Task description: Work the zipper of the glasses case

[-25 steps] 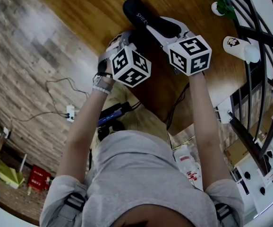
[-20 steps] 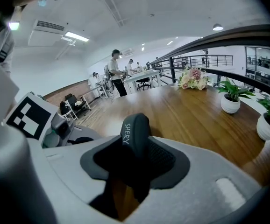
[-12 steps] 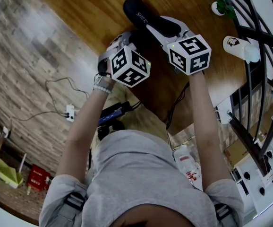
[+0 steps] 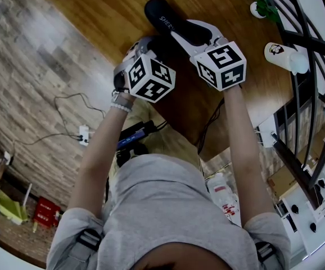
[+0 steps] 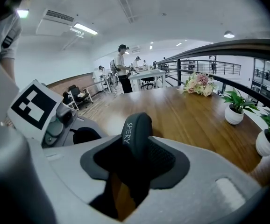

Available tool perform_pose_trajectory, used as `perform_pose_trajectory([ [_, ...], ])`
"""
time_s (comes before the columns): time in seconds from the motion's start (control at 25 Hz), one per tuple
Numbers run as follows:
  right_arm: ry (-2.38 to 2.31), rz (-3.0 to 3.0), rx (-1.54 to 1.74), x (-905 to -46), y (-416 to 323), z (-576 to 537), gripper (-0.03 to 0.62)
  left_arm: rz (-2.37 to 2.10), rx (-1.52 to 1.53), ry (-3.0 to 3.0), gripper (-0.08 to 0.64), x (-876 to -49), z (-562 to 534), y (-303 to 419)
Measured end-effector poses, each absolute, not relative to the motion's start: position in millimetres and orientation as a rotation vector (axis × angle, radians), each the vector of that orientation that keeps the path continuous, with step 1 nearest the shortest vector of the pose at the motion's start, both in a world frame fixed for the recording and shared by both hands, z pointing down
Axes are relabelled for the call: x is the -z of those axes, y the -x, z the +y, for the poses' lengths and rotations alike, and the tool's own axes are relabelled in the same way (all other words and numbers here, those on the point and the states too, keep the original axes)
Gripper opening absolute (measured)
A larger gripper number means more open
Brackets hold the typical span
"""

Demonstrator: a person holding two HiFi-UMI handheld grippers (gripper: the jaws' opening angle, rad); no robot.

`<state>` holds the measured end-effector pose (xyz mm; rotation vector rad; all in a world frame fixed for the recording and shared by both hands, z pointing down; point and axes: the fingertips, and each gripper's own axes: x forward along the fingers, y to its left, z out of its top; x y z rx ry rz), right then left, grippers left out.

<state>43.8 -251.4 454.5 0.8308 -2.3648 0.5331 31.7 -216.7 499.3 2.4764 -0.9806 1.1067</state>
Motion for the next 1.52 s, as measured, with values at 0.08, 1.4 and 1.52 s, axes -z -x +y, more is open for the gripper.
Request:
perform_pose_trajectory([
  [0.08, -0.829, -2.366, -0.529, -454, -43, -251, 0.173, -1.006, -1.102, -2.463, 0.022, -499, -221, -26],
  [1.4, -0.872, -2.345, -0.463, -454, -43, -249, 0.173, -1.232, -0.924, -2.381, 0.115, -481, -283, 45],
  [1.52, -0.928, -2.333, -0.413, -451, -46, -251, 0.152, -1.277, -0.876, -2.391, 0.086, -464, -273, 50],
])
